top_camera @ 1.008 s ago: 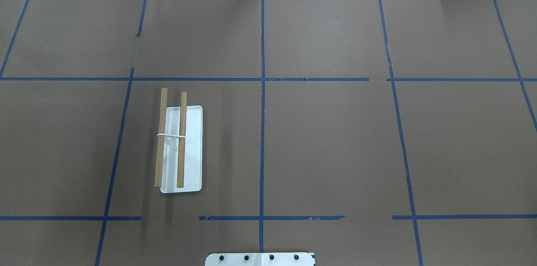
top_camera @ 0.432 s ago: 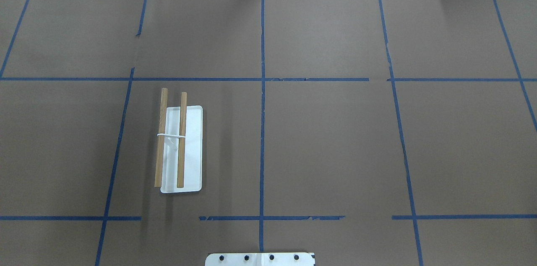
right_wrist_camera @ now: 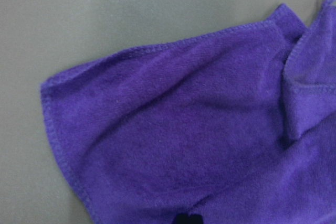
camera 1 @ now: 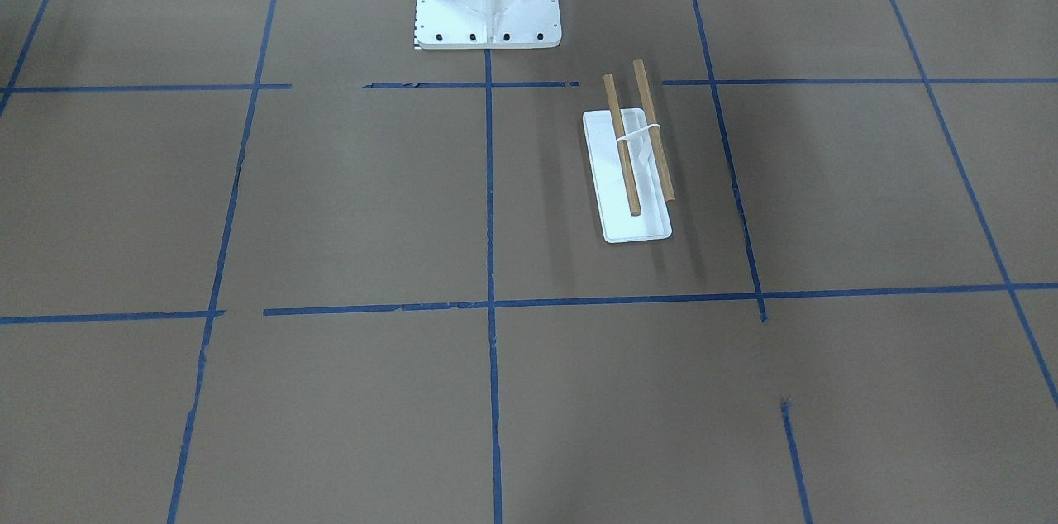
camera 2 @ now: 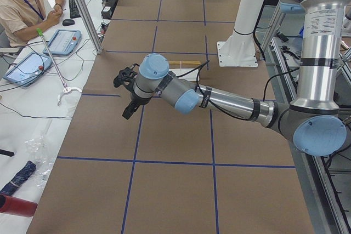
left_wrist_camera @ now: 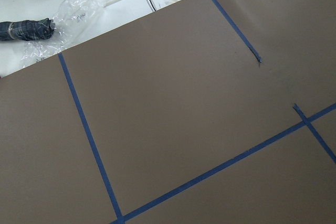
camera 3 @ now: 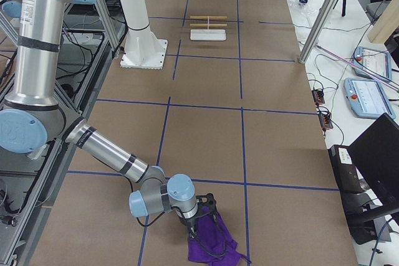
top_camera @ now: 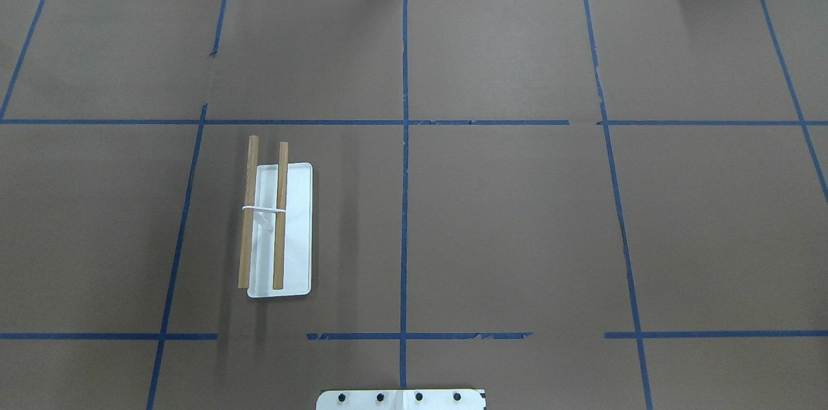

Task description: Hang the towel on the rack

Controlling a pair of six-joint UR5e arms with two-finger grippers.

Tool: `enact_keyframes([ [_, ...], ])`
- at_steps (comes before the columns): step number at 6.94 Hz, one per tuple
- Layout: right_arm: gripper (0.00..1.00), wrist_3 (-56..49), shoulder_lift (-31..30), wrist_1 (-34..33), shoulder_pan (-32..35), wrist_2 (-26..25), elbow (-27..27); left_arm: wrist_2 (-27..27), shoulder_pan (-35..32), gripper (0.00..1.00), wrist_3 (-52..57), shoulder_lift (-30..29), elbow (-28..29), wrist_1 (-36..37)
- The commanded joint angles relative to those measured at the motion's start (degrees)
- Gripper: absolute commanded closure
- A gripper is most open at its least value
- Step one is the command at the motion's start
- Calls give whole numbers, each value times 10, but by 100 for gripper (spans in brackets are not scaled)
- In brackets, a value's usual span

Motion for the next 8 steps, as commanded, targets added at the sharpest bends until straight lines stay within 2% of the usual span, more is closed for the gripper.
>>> enact_keyframes([
  [1,100,-33,-4,-2,19,6,46,0,0,0,2,0,0,0],
  [2,100,-33,-9,-10,33,7,91,0,0,0,3,0,1,-21],
  [3,100,-33,-5,-31,51,27,128,0,0,0,2,1,8,-72],
  [4,100,-33,2,-73,61,68,192,-2,2,0,-1,-6,25,-112],
  [5,100,-23,6,-137,62,112,282,-3,2,0,0,-7,27,-113],
  [6,100,-21,37,-199,62,141,349,-1,2,0,-1,-8,29,-116],
  [7,100,-12,74,-229,55,177,382,-1,2,0,1,-8,26,-119],
  [8,100,22,92,-232,15,181,407,-3,3,0,-2,-8,20,-122],
])
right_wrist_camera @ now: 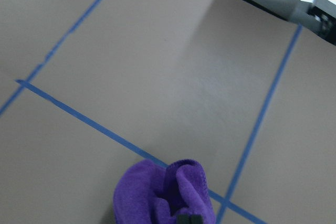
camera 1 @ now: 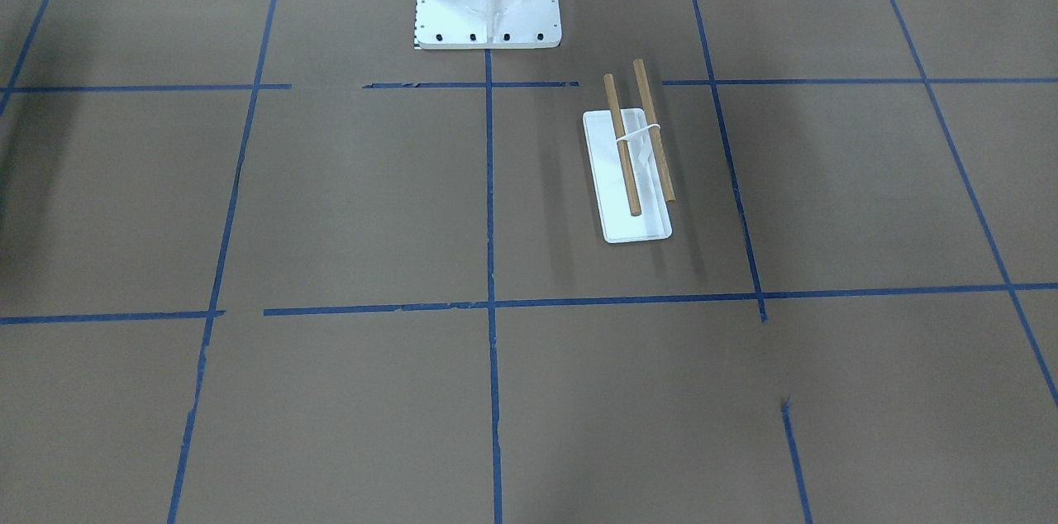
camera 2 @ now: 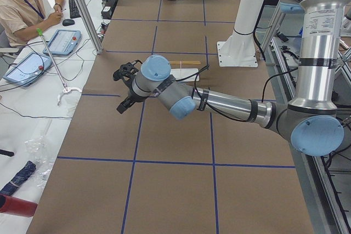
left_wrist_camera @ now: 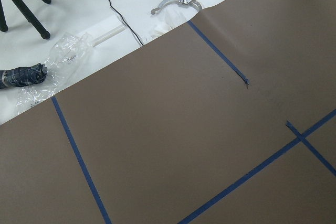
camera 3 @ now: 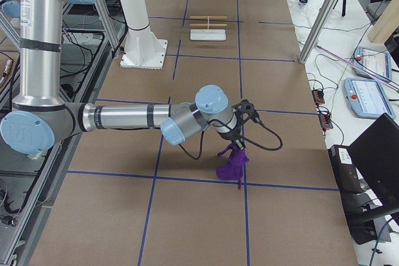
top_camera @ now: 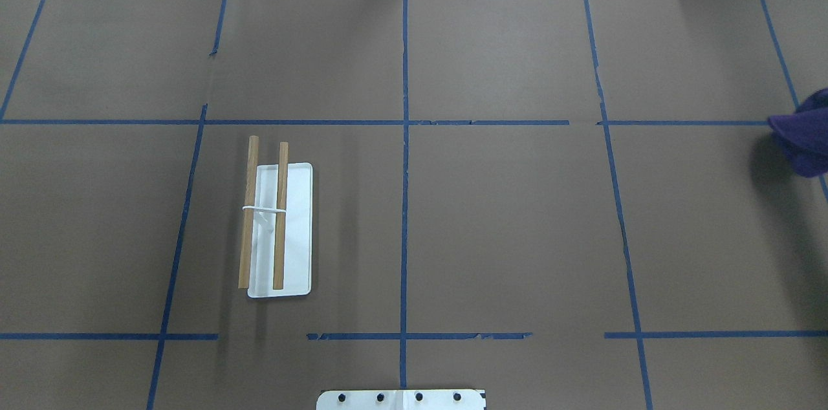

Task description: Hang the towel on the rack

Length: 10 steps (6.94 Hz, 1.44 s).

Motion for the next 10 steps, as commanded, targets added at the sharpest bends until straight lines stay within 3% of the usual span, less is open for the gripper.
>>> enact_keyframes([
  [1,100,111,66,-20,-66,18,47,1,10,0,-11,-6,-5,-1],
  [3,100,297,155,-20,-165,-11,74,7,52,0,-148,-49,-5,3],
  [5,100,432,273,-20,-297,-127,74,17,90,0,-284,-75,-16,6],
  [7,100,469,347,-21,-398,-233,75,19,157,2,-510,-130,-24,6],
  [8,100,490,353,-20,-454,-306,91,56,204,16,-667,-158,-39,7],
  [9,100,497,367,-21,-507,-376,99,106,258,22,-784,-191,-42,28],
  [10,100,498,385,-20,-538,-415,100,143,302,27,-897,-249,-42,93],
])
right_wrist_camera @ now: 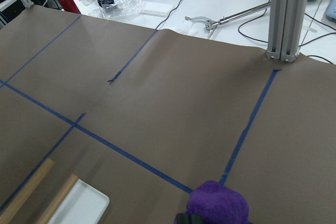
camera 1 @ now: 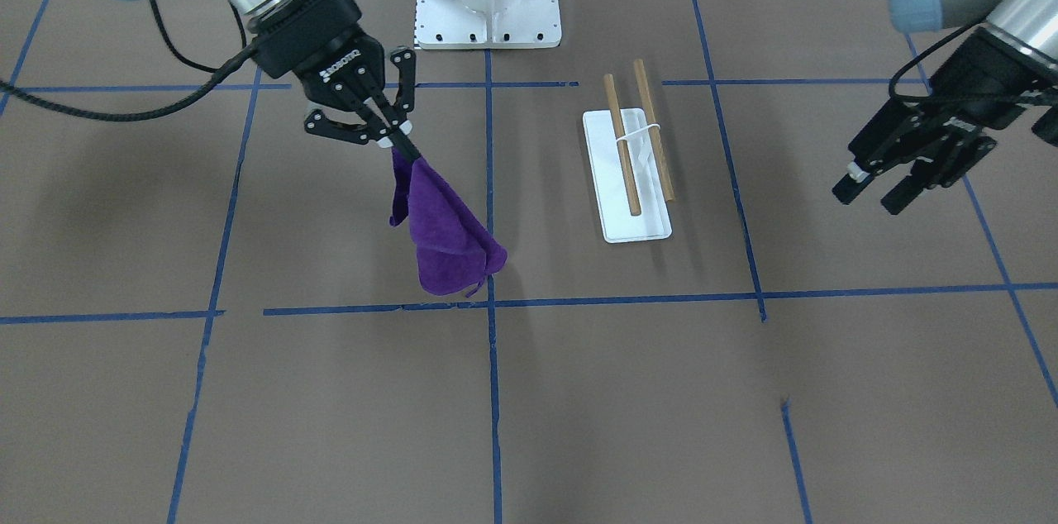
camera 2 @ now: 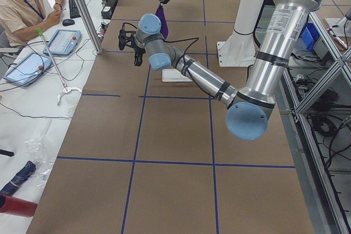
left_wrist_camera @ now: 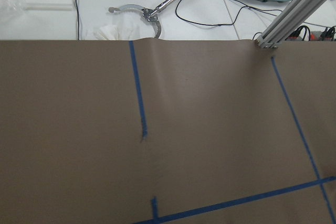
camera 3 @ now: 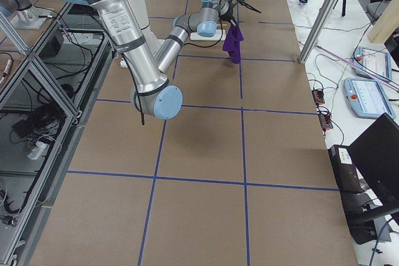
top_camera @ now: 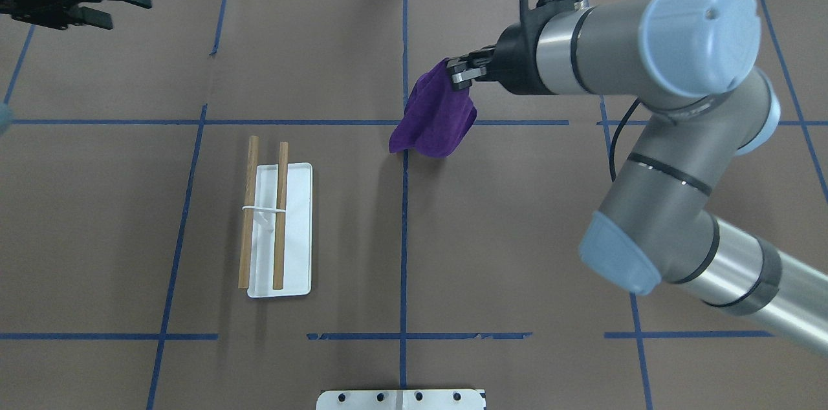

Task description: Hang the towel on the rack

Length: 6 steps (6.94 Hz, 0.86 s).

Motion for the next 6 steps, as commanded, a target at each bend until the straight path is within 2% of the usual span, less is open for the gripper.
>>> enact_keyframes([
  [1,100,7,25,1,-83,-111,21,98,107,35,-257,-108,-1,115],
  [2,100,6,27,1,-104,-142,34,114,139,36,-312,-132,7,125],
  [3,100,6,28,2,-109,-150,37,118,165,36,-354,-155,17,125],
  [4,100,6,32,4,-110,-150,39,118,183,36,-362,-176,34,125],
  [6,100,4,45,4,-111,-150,39,126,222,36,-354,-174,33,124],
])
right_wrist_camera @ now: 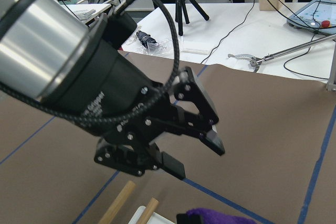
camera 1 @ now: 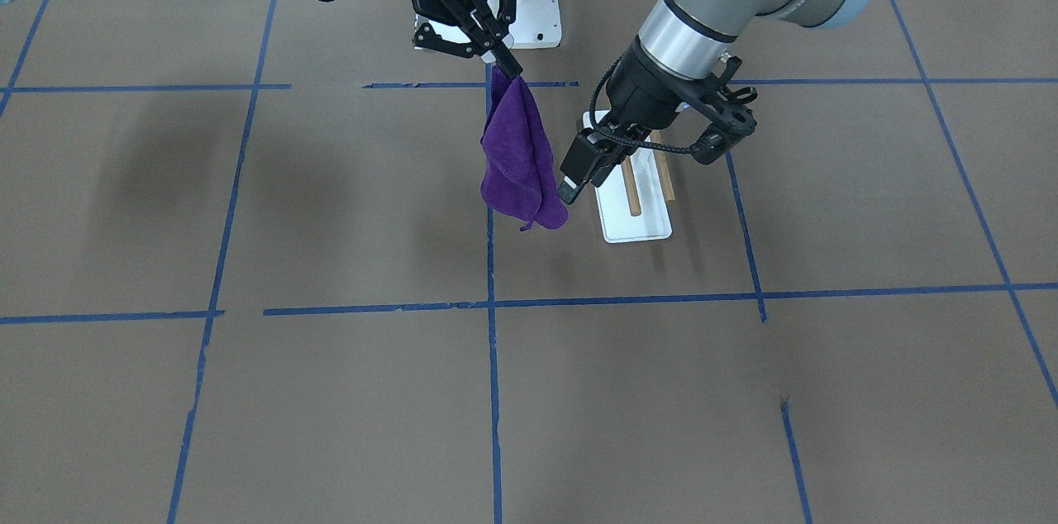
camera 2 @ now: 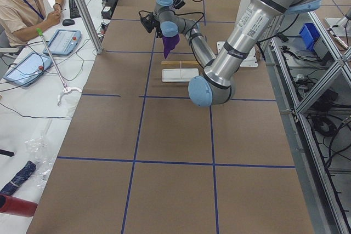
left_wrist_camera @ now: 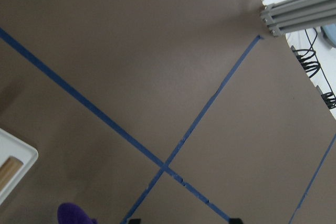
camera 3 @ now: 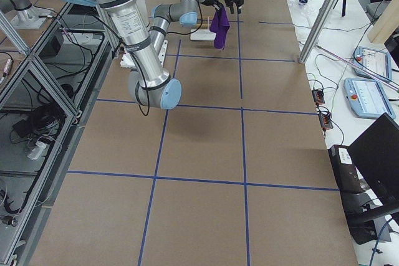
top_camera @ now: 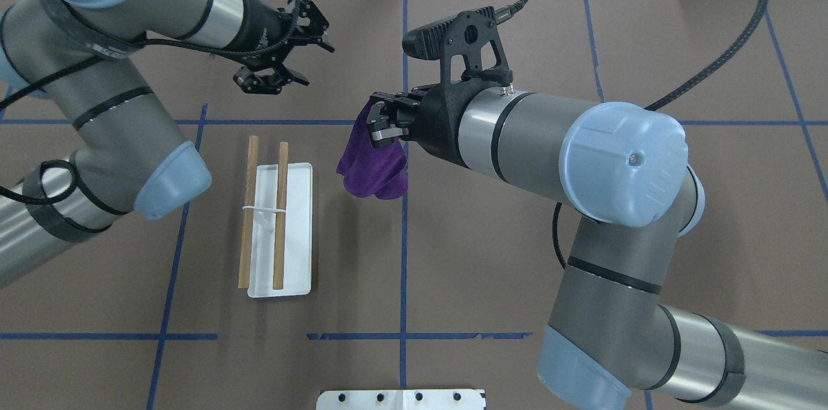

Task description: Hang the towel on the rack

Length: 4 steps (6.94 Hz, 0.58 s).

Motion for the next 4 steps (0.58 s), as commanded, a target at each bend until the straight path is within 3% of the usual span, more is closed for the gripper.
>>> enact_keyframes([
  [1,100,-4,11,1,0,-1,1,4,31,36,5,0,0,0],
  [3,100,-6,18,1,0,-1,0,5,44,42,6,0,-2,-1],
  [4,100,-7,18,2,0,-1,0,5,44,63,4,1,-6,-1],
])
